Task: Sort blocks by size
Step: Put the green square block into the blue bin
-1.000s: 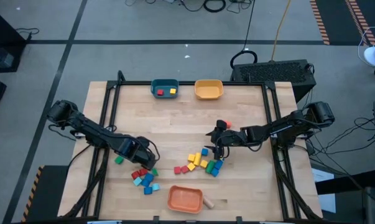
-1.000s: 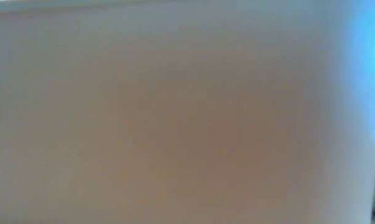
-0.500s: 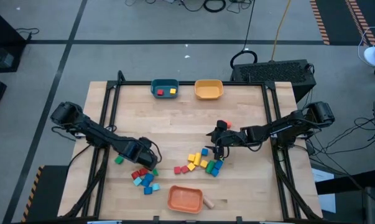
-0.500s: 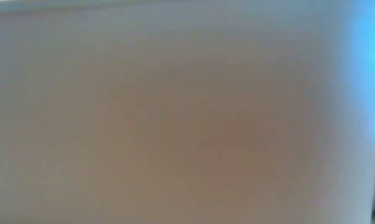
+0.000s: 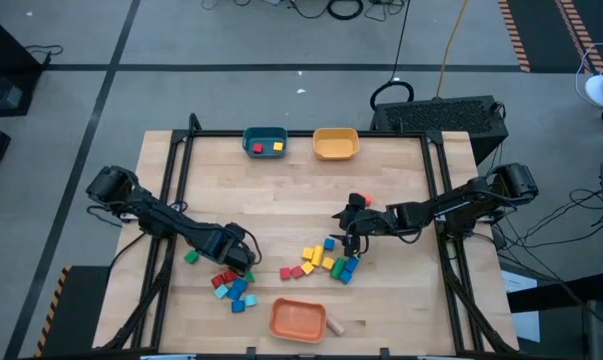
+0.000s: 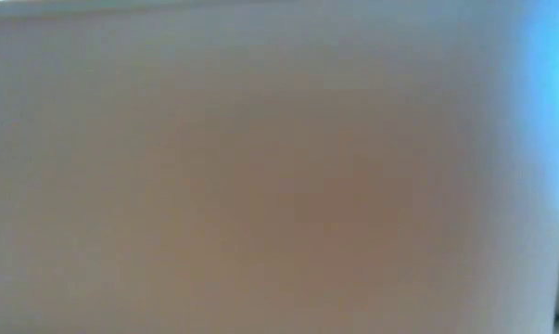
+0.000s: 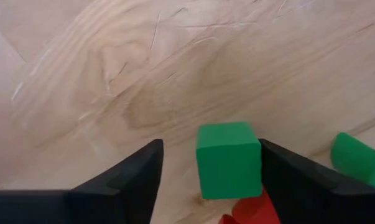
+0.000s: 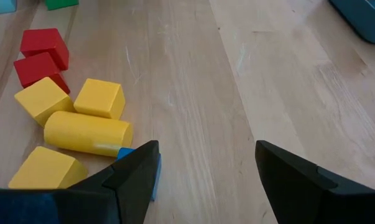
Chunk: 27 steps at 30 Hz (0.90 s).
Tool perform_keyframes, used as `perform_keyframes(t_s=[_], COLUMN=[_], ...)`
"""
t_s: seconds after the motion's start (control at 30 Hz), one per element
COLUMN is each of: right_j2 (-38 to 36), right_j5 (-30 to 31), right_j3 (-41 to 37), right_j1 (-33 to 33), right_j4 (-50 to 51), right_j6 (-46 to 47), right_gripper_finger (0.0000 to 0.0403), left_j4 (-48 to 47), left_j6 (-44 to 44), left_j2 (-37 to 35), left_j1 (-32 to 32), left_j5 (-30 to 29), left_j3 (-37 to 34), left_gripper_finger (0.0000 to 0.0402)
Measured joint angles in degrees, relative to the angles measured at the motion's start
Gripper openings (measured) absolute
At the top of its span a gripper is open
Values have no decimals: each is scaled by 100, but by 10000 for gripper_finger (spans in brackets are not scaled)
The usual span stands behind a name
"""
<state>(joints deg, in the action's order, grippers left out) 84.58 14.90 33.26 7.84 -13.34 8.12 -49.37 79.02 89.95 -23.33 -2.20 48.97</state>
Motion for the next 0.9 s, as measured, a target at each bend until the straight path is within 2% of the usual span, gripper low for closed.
perform_keyframes(t_s=[0.37,0.6,0.9], right_j2=[0,0,0], right_j5=[2,4,4], right_j3=[1,0,0], right_j1=[0,0,2], right_j4=[0,-5,-12], right_j6=[0,7,45], right_gripper_finger=[254,254,254], left_j4=[94,83,32], left_j6=[-43,-654,-2237], left_j2=[-2,-69,-383], left_j1=[30,502,1763], left_j5=[90,-26,-148], left_j3=[7,7,320], left_gripper_finger=[136,136,136])
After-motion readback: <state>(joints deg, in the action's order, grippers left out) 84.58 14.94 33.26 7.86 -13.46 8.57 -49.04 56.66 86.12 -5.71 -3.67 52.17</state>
